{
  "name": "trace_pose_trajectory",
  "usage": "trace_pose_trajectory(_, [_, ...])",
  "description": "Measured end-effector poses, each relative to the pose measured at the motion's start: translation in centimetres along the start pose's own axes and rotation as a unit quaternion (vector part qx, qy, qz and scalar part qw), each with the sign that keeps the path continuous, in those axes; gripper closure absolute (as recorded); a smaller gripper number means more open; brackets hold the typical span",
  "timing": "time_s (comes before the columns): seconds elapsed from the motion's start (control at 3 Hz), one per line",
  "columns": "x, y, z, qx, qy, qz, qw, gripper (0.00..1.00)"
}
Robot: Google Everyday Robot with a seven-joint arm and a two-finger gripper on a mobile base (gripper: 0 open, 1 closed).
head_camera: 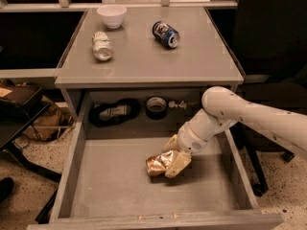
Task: Pick orange can from top drawer and place on counter
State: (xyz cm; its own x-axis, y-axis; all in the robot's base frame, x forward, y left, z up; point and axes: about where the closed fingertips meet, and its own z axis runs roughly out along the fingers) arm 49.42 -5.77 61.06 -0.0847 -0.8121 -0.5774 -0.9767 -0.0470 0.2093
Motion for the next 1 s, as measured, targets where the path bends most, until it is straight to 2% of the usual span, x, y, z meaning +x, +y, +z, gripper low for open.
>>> trace_pose_trajectory(0.33, [0.0,0.0,0.0,0.0,0.0,0.0,1.0,0.65])
trace_pose_trajectory(0.67, [-1.1,-0.1,-2.0,0.014,0.01,0.006,0.9998,0.88])
trace_pose_trajectory(1.0, [-4.6,-0.3,-7.1,0.047,0.031,-0.012,0.9983,1.0])
